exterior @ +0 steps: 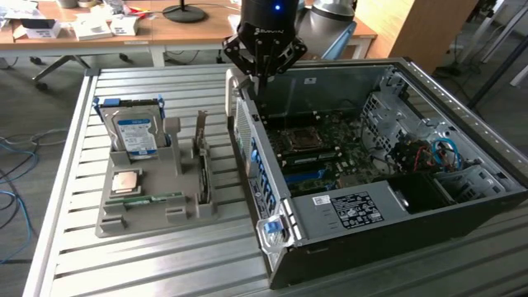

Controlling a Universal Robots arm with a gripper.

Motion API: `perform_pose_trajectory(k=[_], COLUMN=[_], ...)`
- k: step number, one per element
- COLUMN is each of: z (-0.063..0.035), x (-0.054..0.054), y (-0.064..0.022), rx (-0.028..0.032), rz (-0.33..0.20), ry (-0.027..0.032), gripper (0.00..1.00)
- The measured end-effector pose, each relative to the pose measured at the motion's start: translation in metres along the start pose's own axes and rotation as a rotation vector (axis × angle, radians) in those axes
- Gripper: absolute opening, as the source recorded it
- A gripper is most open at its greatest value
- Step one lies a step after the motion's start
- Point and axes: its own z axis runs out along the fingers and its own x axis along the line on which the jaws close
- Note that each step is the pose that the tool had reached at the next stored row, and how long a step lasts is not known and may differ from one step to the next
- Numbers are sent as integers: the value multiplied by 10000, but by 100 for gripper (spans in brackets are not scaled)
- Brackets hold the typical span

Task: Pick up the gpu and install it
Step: 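Reach for the gpu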

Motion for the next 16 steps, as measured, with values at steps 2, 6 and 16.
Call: perform_pose_trajectory(k=[2,6,16], z=[2,6,16], x=[16,46,119], y=[-1,-4,-9], rx=[1,2,4], rz=[0,0,1], ry=[6,19,53], gripper=[11,11,11])
